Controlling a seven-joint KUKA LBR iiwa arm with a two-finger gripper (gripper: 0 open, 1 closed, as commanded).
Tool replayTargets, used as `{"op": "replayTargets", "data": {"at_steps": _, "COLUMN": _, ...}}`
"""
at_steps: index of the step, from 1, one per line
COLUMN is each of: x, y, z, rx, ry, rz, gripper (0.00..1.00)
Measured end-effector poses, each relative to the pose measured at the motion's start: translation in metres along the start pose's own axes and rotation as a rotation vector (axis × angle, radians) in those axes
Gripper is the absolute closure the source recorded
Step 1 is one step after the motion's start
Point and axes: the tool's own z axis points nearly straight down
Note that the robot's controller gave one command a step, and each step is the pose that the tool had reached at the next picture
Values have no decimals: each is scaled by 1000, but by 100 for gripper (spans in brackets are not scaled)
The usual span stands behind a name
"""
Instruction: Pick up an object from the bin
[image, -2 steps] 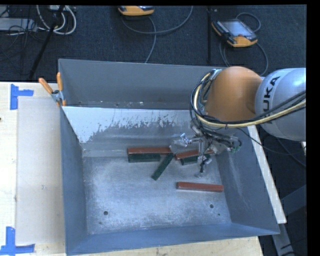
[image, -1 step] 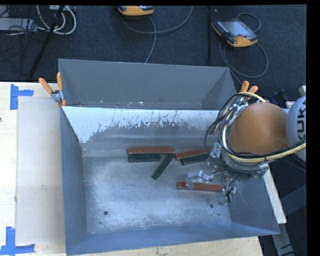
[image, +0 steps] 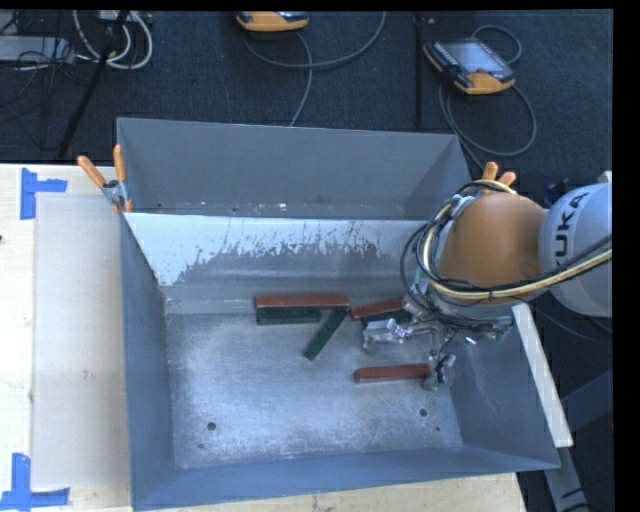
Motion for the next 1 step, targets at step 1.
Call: {"op": "replayTargets", "data": {"at_steps": 1, "x": 0, "y": 1, "z": -3, "rx": 0, "ry": 0, "rz": 2, "gripper": 100}}
